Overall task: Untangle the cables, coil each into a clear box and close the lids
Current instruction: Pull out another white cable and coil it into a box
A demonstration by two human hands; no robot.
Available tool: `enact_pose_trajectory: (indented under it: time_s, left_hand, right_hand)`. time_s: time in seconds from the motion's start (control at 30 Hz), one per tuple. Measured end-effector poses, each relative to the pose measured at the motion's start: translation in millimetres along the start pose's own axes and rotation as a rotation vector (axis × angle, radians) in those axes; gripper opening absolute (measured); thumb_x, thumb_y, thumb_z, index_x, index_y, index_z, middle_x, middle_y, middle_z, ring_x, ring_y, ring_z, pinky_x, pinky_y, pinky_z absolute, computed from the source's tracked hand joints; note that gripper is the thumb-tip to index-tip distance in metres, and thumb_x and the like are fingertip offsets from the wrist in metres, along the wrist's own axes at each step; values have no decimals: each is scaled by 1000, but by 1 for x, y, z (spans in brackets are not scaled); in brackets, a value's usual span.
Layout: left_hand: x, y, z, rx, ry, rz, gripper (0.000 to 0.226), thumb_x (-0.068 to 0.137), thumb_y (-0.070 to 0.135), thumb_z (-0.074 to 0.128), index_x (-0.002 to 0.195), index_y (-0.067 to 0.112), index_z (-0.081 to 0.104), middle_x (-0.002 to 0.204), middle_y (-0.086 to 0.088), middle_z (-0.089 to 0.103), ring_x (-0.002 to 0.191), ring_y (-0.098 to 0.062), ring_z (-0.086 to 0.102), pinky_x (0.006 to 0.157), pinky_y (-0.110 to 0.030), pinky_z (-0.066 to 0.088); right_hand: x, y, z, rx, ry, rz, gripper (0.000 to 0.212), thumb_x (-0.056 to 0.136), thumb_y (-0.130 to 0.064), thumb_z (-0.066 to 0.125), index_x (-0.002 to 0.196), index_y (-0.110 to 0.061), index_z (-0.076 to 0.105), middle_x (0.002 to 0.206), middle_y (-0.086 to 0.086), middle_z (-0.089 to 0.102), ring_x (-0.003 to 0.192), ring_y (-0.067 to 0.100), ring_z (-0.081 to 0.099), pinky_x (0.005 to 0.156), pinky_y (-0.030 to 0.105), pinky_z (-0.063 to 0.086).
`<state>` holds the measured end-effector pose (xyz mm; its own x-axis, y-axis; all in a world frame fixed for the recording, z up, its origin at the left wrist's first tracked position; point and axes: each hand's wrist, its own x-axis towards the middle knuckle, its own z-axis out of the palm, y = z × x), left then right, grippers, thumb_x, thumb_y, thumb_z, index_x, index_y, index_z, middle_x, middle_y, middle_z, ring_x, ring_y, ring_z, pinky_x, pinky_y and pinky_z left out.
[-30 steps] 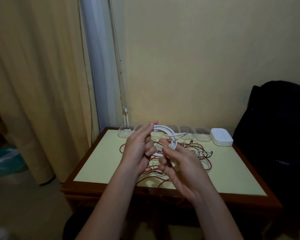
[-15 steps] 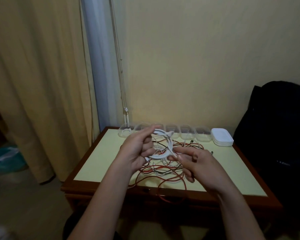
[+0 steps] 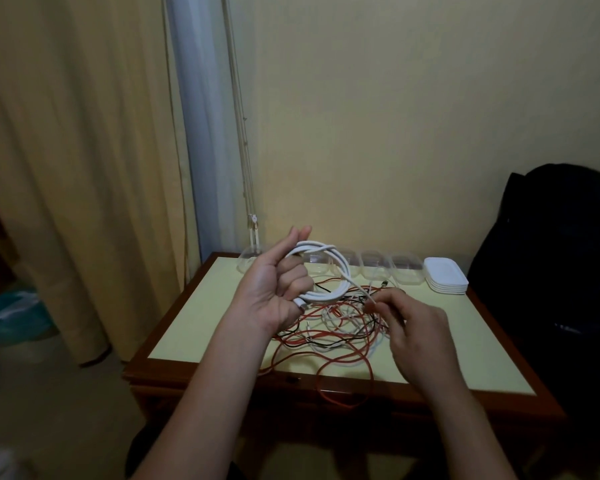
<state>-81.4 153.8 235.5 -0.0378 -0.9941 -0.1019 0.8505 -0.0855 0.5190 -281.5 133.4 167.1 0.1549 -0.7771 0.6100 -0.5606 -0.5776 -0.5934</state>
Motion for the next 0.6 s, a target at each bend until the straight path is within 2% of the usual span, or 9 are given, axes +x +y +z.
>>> enact_pose_trajectory:
  time_s: [0.07, 0.13, 0.23, 0.3, 0.37, 0.43, 0.53, 0.6]
  left_hand:
    - [-1, -6, 2, -33, -13, -6, 17, 83, 19, 66, 95, 9, 72, 43, 9, 21, 39, -5, 6, 32, -16, 10]
    - [0, -10, 2, -51, -19, -1, 16, 82, 17, 66, 95, 10, 72, 43, 9, 20, 41, -5, 5, 31, -16, 10]
    - [1, -14, 2, -53, -13, 10, 12, 83, 16, 65, 92, 11, 71, 43, 10, 19, 41, -6, 4, 30, -16, 11]
    - [1, -17, 2, -55, -9, 12, 9, 86, 16, 64, 88, 11, 71, 43, 9, 19, 41, -6, 4, 31, -16, 11]
    - [1, -19, 3, -64, -2, 12, 8, 87, 17, 63, 86, 12, 70, 42, 9, 19, 41, -6, 3, 31, -16, 10]
    - [2, -21, 2, -72, 3, 10, 8, 85, 17, 64, 88, 12, 70, 42, 9, 19, 41, -7, 3, 31, -16, 10]
    - [2, -24, 2, -65, 18, 7, 9, 82, 15, 65, 89, 12, 70, 42, 8, 19, 42, -7, 3, 31, -16, 10]
    - [4, -25, 2, -62, 29, 5, 9, 80, 13, 66, 88, 13, 69, 42, 8, 18, 39, -8, 4, 31, -16, 10]
  right_hand:
    - [-5, -4, 10, -83, 80, -74, 17, 91, -6, 69, 94, -22, 74, 93, -13, 71, 90, 11, 62, 77, 36, 52]
    - [-8, -10, 19, -149, 152, -102, 15, 89, -8, 68, 94, -21, 74, 97, -10, 62, 93, 13, 52, 77, 30, 43]
    - [-10, -18, 29, -61, 182, -47, 17, 91, 3, 65, 93, -13, 71, 91, -6, 57, 82, 1, 49, 76, 4, 35]
    - [-12, -26, 33, 34, 198, 35, 20, 94, 5, 62, 91, -14, 70, 87, -5, 62, 80, -4, 56, 72, -1, 36]
    - [-11, -35, 35, 217, 208, 200, 23, 98, 0, 57, 89, -19, 68, 82, -6, 69, 76, -3, 64, 67, 2, 42]
    - [-10, -41, 36, 475, 216, 374, 23, 102, -2, 52, 90, -16, 67, 81, -2, 74, 73, 2, 71, 65, 8, 49]
    - [-5, -50, 33, 835, 253, 535, 22, 105, -3, 47, 94, -8, 65, 87, 8, 77, 82, 17, 76, 71, 20, 58]
    - [-2, -55, 31, 1006, 275, 600, 22, 106, -2, 45, 96, -5, 65, 89, 9, 78, 88, 20, 77, 73, 22, 59]
